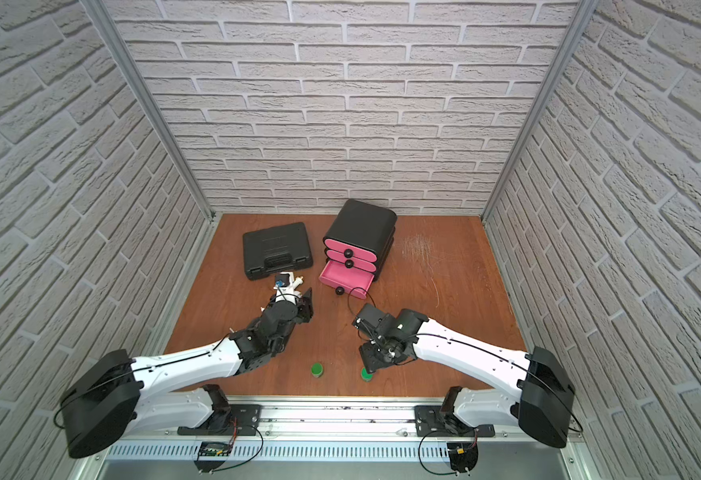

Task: Put the paint cans in the drawer according to color
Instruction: Pick up the paint can at the center of the board.

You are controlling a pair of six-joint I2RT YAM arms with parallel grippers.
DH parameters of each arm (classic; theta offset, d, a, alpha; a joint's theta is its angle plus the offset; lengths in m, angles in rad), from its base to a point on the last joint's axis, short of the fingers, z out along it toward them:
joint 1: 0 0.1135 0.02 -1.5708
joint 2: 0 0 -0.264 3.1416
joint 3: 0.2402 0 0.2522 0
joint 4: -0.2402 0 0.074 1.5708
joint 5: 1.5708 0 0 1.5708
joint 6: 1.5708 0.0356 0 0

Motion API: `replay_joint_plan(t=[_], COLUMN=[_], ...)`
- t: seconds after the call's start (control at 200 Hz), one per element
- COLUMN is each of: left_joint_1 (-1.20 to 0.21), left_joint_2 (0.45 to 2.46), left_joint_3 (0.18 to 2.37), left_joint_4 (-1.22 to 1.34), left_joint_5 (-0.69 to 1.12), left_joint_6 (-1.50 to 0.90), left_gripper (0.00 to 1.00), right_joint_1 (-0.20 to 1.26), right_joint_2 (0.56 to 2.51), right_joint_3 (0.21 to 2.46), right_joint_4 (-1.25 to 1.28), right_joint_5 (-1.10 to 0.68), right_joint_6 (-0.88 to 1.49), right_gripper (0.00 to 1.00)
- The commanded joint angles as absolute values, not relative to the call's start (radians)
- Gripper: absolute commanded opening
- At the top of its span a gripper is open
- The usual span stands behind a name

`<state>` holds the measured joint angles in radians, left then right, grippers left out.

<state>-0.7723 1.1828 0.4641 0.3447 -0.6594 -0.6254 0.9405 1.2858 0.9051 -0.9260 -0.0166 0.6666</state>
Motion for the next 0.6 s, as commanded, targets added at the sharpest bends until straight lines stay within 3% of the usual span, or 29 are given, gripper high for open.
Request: replay_joint_plan(t=[0.0,0.595], left_joint_1=[-0.736,-0.719], left_joint_2=[1.144,1.092], left_joint_3=[0.451,0.410], left_joint_4=[0.208,0.146], left_joint_5=[-0.654,-0.676], left_joint_6=[-0.741,-0.830], left_gripper=[0.66,0.65], right_joint_1=[0.985,1.043], right_joint_2=[1.331,1.572], right_joint_3=[0.933,0.997], right_joint_4=[-0.891,-0.917], right_joint_5=[0.013,0.018], right_joint_6=[0.698,0.722], right_gripper=[0.62,0.57])
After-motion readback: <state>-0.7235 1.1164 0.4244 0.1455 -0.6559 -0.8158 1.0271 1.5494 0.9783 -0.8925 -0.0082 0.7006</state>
